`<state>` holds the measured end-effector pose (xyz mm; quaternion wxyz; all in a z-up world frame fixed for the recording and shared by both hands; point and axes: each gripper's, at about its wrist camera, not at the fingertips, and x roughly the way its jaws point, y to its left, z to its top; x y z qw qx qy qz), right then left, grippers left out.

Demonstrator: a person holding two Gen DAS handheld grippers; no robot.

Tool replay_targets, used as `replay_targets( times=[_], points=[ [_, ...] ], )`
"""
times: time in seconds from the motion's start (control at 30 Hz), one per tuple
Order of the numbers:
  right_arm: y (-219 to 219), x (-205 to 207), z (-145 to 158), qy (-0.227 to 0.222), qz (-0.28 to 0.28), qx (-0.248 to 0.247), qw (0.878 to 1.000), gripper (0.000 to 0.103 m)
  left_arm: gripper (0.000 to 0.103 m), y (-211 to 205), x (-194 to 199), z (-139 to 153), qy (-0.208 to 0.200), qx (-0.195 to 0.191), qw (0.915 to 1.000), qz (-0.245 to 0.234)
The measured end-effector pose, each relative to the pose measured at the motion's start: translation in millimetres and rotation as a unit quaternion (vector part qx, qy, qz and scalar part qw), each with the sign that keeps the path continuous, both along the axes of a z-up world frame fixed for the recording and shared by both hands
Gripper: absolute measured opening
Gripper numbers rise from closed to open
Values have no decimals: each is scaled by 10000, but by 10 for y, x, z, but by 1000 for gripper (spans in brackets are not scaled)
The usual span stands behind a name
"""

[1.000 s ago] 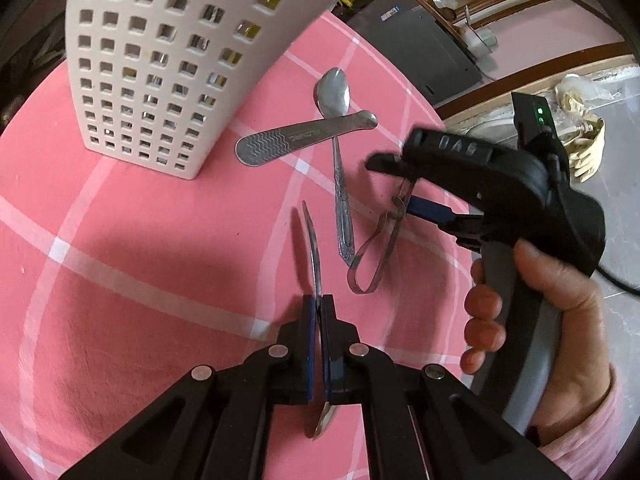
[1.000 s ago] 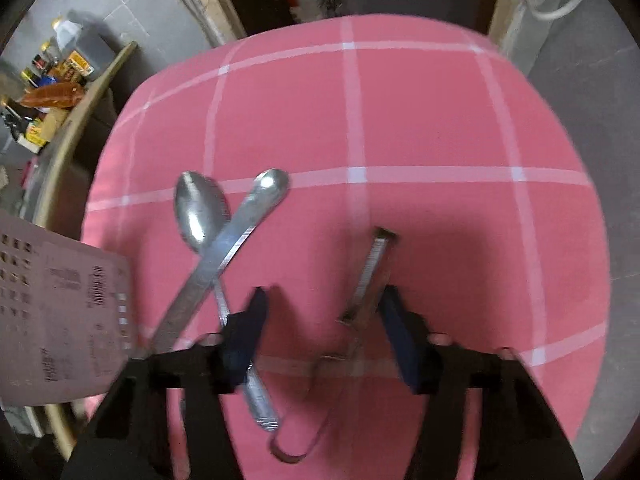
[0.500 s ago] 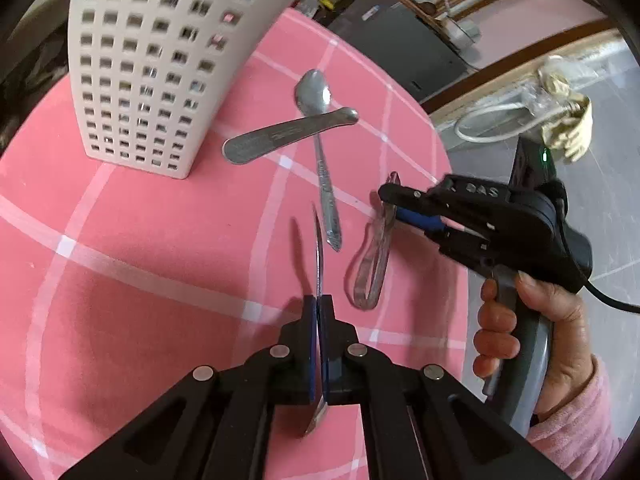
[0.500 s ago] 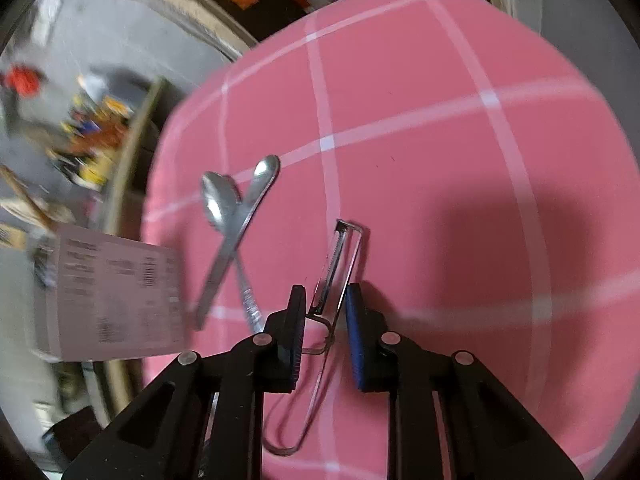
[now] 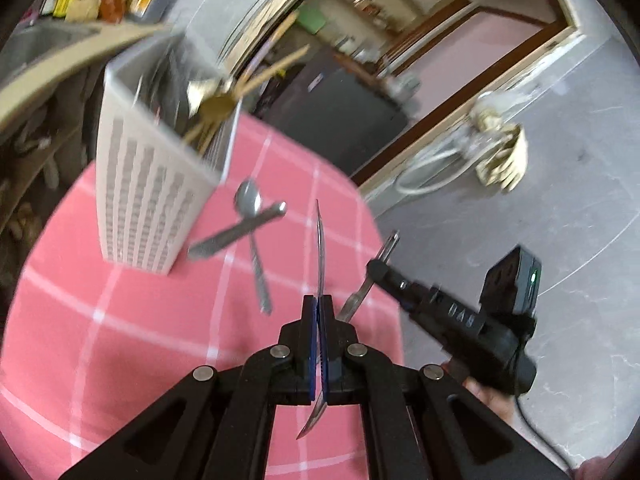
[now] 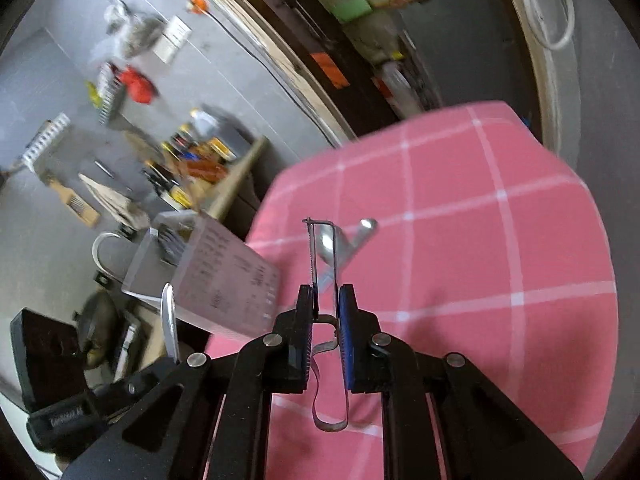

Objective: Organize utensils
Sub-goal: 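Carry peeler and spoon over the white holder and open both tools into it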

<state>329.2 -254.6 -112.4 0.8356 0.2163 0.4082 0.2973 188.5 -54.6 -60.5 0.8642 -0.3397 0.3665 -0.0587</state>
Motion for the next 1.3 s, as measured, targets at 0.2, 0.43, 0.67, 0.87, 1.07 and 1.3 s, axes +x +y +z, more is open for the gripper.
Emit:
replay_targets(
  times=[0.2, 0.43, 0.67, 0.87, 1.07, 1.3],
  points=[
    [104, -68, 477, -738, -81, 457, 9962, 12, 2, 194, -5, 548, -708, 202, 9972, 118],
    [487, -220, 1055, -1627, -148, 1098, 9804, 12, 2, 668, 86, 1115, -1504, 699, 9846, 546],
    [1048, -224, 1289, -2431, -135, 970, 9650, 12, 2, 1079, 294, 1225, -2033, 1057, 9709, 690],
    [1312, -311, 1177, -2868, -6, 480, 9568, 12, 2, 1163, 403, 933, -2119, 1271, 9677, 501],
    [1446, -329, 968, -2837, 86, 189, 9587, 12, 2, 1205, 454, 662, -2032, 1264, 9701, 410],
    [1477, -281, 804, -2621, 161, -23, 9649, 12, 2, 1185, 429, 460, -1950, 1369, 9707, 319]
  ],
)
